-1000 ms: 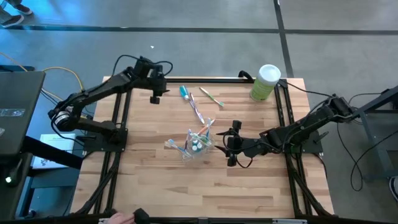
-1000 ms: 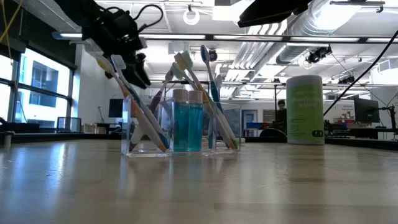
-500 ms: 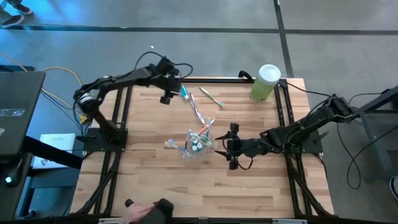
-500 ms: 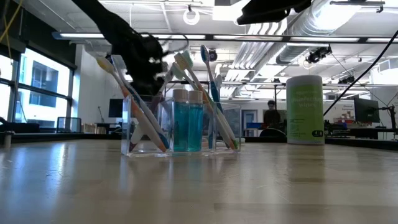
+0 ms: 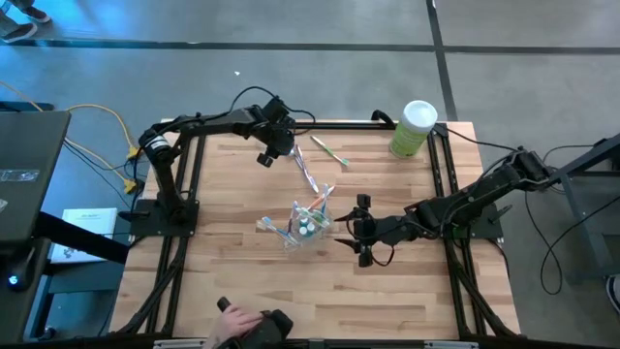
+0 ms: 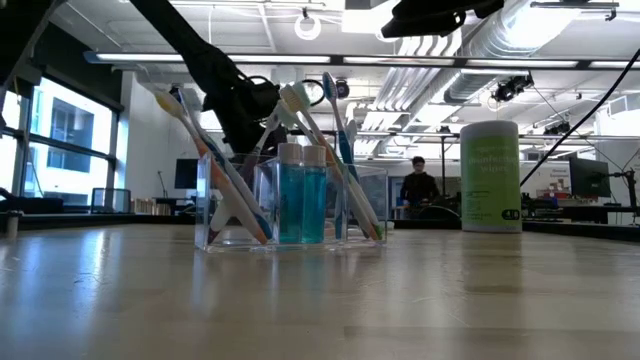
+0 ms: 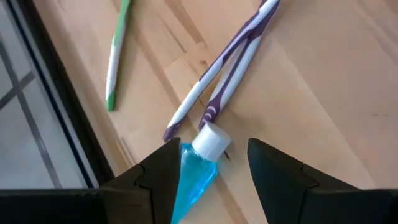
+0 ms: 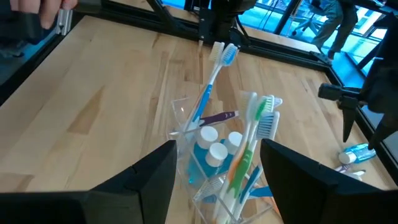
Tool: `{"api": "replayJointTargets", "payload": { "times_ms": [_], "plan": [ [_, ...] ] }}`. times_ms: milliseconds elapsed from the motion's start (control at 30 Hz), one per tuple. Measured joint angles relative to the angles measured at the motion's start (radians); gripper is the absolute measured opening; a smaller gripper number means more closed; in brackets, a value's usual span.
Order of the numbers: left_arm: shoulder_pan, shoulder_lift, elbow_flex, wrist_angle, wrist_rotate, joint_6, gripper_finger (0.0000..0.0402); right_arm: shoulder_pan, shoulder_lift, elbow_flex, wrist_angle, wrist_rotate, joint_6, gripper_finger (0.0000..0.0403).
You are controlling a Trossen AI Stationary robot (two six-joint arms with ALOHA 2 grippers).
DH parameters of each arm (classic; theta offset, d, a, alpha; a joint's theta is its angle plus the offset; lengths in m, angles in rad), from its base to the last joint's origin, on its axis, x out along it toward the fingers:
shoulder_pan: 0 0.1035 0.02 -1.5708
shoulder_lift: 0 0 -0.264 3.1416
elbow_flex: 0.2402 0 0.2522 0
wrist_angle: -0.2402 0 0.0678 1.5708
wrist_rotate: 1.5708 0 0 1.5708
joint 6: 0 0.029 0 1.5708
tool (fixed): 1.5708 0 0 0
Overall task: Pick & Place toothbrushing station
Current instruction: Put the blue mouthwash into the transparent organizer
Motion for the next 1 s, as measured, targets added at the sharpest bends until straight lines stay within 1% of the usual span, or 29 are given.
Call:
{"api": "replayJointTargets", "payload": {
  "times_ms": [233,433,633,867,1000],
  "plan": [
    [0.010,0.025,0.001,0.049,-0.014,0.018,0.0179,0.000,0.000,0.000,0.006,-0.002,0.000,0.0224],
    [0.031,0.056,0.001,0.067,0.017,-0.008,0.0179,0.000,0.000,0.000,0.006,-0.002,0.000,0.0224],
    [0.030,0.087,0.006,0.115,-0.025,-0.009,0.0179,0.000,0.000,0.000,0.006,-0.003,0.000,0.0224],
    [0.030,0.087,0.024,0.116,-0.022,-0.041,0.0179,0.000,0.000,0.000,0.007,-0.005,-0.001,0.0224],
    [0.037,0.108,0.031,0.109,-0.026,-0.042,0.0179,0.000,0.000,0.000,0.007,-0.005,-0.001,0.0224]
  ]
}}
